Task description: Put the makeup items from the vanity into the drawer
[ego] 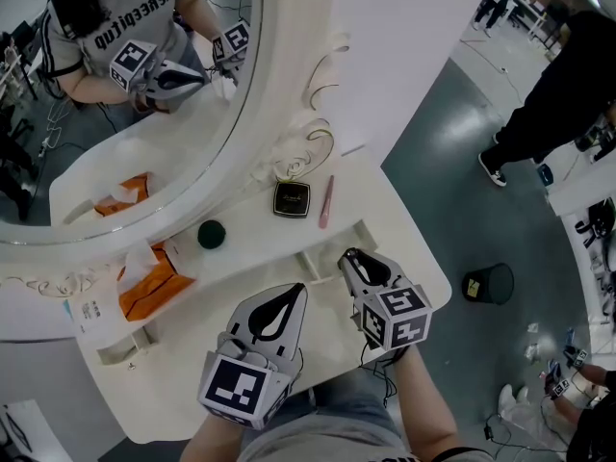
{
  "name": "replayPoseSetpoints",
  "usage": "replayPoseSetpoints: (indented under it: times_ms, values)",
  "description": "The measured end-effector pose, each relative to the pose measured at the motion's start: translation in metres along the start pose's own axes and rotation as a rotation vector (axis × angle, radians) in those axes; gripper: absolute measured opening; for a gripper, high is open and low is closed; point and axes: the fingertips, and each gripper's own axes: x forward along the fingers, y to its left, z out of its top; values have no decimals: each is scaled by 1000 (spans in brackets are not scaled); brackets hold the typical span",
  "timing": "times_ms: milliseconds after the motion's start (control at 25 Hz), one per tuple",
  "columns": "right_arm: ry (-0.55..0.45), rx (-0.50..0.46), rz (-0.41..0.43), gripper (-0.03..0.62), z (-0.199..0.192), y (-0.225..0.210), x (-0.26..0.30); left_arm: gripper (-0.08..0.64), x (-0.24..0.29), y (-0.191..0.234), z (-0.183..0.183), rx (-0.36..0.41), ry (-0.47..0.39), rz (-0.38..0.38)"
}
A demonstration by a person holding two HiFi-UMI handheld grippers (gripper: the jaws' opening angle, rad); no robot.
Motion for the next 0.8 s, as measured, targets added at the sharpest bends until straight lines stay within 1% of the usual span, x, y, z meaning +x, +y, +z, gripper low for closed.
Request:
replayPoseSetpoints:
  times_ms: [80,160,240,360,520,600,680,800]
  values:
    - [1,0,1,118,0,0,0,40,1,2,2,19,-26,3]
    - [1,1,0,118,0,0,0,40,1,2,3,25,-33,3]
    - [0,3,-2,120,0,0,0,40,0,2,2,23,-29,1]
    - [-4,4,-6,120,0,0,-1,40,-1,-1,0,0,2,-4]
    - [-13,8,-5,121,2,1,-3,40,-2,0,2,28,-32,-3]
    - [-19,8,-5,121,3,1,-3,40,-2,-1,2,24,-25,-5]
    - [-26,9,-5,121,4,1,-4,40,-3,-4,-1,6,-1,-8]
    - [-31,4,-7,121,7,1,-6,40,-4,-4,0,22,-20,-8]
